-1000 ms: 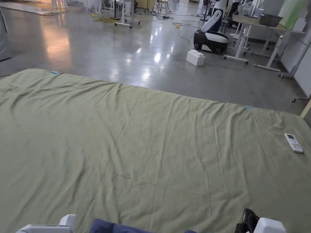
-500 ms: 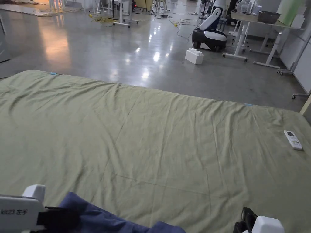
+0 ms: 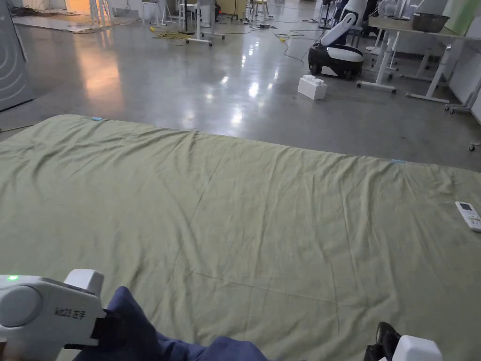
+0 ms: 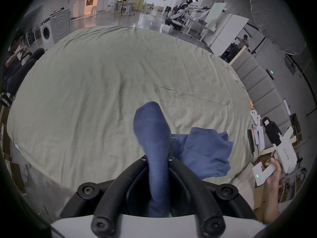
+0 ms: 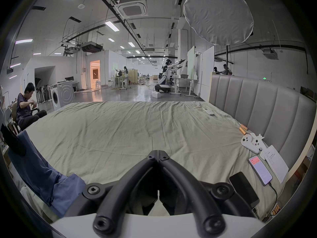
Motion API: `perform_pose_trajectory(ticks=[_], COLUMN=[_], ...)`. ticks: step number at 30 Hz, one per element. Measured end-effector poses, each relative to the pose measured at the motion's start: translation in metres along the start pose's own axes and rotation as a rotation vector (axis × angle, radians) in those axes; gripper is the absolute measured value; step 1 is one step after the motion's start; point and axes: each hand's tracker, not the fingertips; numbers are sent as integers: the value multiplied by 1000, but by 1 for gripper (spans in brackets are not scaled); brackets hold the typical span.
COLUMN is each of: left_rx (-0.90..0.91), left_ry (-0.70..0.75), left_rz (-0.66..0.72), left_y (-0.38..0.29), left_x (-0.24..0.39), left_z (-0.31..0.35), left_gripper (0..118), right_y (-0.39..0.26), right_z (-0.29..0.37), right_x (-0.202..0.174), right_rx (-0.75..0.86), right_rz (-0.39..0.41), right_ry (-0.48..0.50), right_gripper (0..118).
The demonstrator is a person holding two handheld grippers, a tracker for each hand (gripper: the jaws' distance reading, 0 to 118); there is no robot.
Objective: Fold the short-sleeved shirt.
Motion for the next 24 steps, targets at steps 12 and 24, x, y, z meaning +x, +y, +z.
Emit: perform_pose_trajectory(ticks=[12,24], left_rx=[8,-57], left_ry=[-196,-120], left_rz=[71,71], left_y=[-5,-44], left_x=[69,154], left_z=[-21,-122], left_gripper=[10,11], right_y=[3,-1], right_z=[-2,2], right_x=[5,12], right_rx=[-1,-10], right_rz=[-15,-28], right_ry=[-9,-22], right_gripper=[1,1])
